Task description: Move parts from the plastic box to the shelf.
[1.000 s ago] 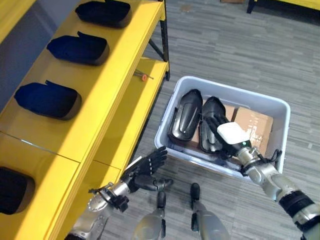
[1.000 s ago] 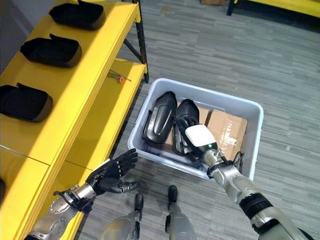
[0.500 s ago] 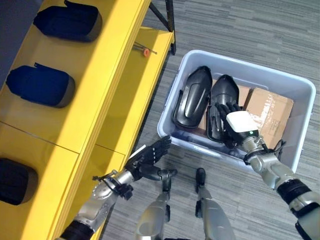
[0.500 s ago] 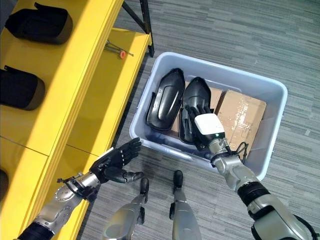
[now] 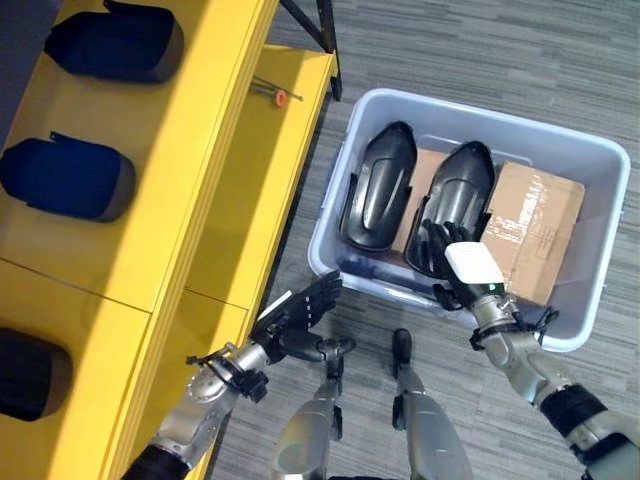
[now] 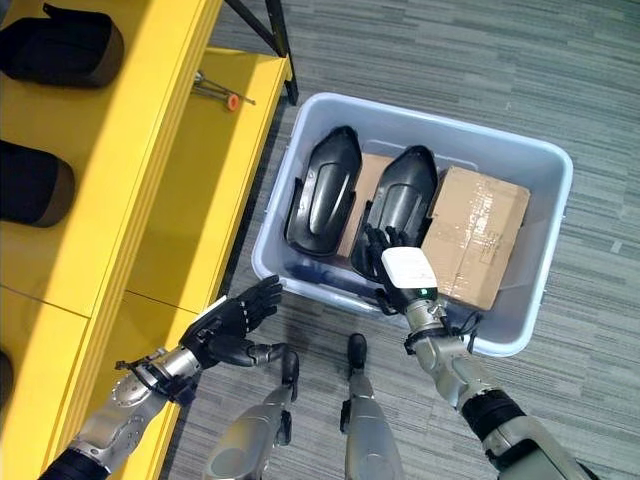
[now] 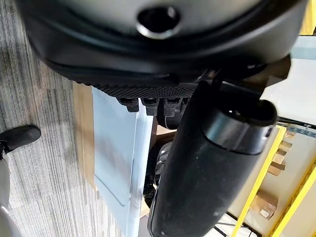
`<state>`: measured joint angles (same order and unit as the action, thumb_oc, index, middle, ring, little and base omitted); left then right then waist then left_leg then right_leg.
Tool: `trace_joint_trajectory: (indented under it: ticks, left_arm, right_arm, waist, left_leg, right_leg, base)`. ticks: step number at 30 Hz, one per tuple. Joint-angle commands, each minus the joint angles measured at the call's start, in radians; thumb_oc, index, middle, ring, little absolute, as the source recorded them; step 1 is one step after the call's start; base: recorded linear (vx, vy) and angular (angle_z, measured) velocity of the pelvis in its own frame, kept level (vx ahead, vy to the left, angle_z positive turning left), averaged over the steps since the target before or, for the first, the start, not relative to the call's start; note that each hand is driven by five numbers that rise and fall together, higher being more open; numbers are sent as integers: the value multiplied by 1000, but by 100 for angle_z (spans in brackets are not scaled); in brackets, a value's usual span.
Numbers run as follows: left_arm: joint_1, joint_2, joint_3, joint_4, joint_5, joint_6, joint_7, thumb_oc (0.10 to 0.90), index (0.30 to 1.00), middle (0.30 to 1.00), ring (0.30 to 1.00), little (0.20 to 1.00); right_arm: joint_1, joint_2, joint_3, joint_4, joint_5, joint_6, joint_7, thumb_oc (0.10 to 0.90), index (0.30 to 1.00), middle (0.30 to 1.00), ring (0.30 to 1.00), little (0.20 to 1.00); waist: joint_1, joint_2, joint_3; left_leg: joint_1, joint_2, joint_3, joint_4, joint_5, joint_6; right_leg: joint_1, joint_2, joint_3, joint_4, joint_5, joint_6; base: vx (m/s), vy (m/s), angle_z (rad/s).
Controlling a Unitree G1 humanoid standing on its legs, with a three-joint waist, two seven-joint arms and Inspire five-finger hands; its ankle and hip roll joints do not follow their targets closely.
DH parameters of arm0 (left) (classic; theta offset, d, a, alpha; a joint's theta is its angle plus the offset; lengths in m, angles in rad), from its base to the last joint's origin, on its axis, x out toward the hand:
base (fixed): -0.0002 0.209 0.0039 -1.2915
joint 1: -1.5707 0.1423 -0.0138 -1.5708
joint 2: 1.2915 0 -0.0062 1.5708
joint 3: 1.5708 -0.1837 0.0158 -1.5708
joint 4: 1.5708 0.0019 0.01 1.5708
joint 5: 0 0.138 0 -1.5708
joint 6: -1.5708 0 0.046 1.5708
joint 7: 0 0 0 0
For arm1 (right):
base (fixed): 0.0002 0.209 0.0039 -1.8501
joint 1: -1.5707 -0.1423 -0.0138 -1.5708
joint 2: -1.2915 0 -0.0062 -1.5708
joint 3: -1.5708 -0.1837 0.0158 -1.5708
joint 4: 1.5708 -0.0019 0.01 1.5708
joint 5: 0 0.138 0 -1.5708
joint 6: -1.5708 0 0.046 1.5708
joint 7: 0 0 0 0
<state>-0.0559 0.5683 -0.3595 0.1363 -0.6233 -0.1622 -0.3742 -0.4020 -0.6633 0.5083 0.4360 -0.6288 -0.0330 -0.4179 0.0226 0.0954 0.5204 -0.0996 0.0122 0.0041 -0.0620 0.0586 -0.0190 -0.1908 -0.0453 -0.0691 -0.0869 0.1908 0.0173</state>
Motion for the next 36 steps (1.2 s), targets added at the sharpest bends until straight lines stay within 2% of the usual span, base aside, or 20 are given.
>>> trace_joint_trajectory:
  ticks: [1, 10, 13, 18, 24, 25, 27, 32, 34, 36]
  left_arm:
    - [13, -8, 20, -101, -26, -96, -22, 900, 1000, 1000, 1000, 1000]
    - [-34, 2, 3, -93, -31, -60, -29, 900, 1000, 1000, 1000, 1000]
    - [-40, 11, 1, -106, -34, -41, -31, 900, 1000, 1000, 1000, 1000]
    - [-41, 11, -11, -112, -30, -32, -43, 900, 1000, 1000, 1000, 1000]
    - [-54, 3, -20, -109, -31, -28, -33, 900, 1000, 1000, 1000, 1000]
    - [-56, 0, -23, -106, -29, -29, -33, 900, 1000, 1000, 1000, 1000]
    - [-59, -6, -25, -102, -28, -30, -35, 900, 1000, 1000, 1000, 1000]
    - [-65, -18, -43, -95, -36, -39, -29, 900, 1000, 1000, 1000, 1000]
    - [-71, -19, -54, -94, -31, -41, -23, 900, 1000, 1000, 1000, 1000]
    - [-73, -19, -58, -92, -31, -44, -23, 900, 1000, 1000, 1000, 1000]
  right_arm:
    - [-81, -36, 15, -21, -5, 20, 20, 900, 1000, 1000, 1000, 1000]
    - [-222, -24, 59, 215, 65, 88, 49, 900, 1000, 1000, 1000, 1000]
    - [-271, -29, 51, 293, 111, 132, 63, 900, 1000, 1000, 1000, 1000]
    - [-337, -10, 55, 405, 159, 133, 116, 900, 1000, 1000, 1000, 1000]
    - [-371, 21, 66, 431, 164, 152, 132, 900, 1000, 1000, 1000, 1000]
    - [-376, 29, 70, 434, 162, 171, 134, 900, 1000, 1000, 1000, 1000]
    - [-387, 50, 76, 454, 183, 272, 145, 900, 1000, 1000, 1000, 1000]
    - [-389, 96, 43, 569, 238, 414, 135, 900, 1000, 1000, 1000, 1000]
    - [-386, 116, 22, 628, 330, 455, 128, 900, 1000, 1000, 1000, 1000]
    - [-388, 125, 10, 647, 346, 468, 123, 900, 1000, 1000, 1000, 1000]
  waist:
    - [-7, -16, -27]
    - [17, -4, -18]
    - [27, 2, -17]
    - [43, 10, -13]
    - [47, 21, -5]
    - [49, 23, -3]
    - [52, 29, 0]
    - [56, 48, 0]
    - [59, 54, 0]
    - [60, 57, 0]
  left_leg:
    - [-71, -33, 18, 65, -76, 29]
    - [-75, -32, 12, 66, -71, 25]
    - [-76, -33, 10, 69, -72, 24]
    - [-77, -34, 10, 78, -73, 22]
    - [-83, -36, 7, 79, -70, 22]
    - [-84, -37, 7, 80, -70, 22]
    - [-92, -39, 7, 83, -68, 21]
    - [-110, -41, 7, 88, -65, 22]
    - [-122, -44, 6, 98, -68, 24]
    - [-125, -44, 6, 100, -68, 24]
  right_leg:
    - [15, -21, -9, 205, -264, 33]
    - [15, -22, -23, 208, -264, 30]
    - [16, -24, -30, 212, -266, 29]
    - [17, -29, -44, 219, -268, 28]
    - [9, -30, -47, 228, -270, 24]
    - [8, -31, -48, 229, -271, 23]
    - [1, -33, -51, 234, -273, 21]
    - [-23, -36, -55, 249, -276, 18]
    - [-35, -38, -58, 261, -280, 16]
    - [-39, -38, -59, 264, -282, 15]
  base:
    - [0, 0, 0]
    - [3, -27, 2]
    - [1, -10, 1]
    - [7, -7, 1]
    - [0, 0, 0]
    - [0, 0, 0]
    - [0, 0, 0]
    - [0, 0, 0]
    - [0, 0, 0]
    - [-3, -2, 6]
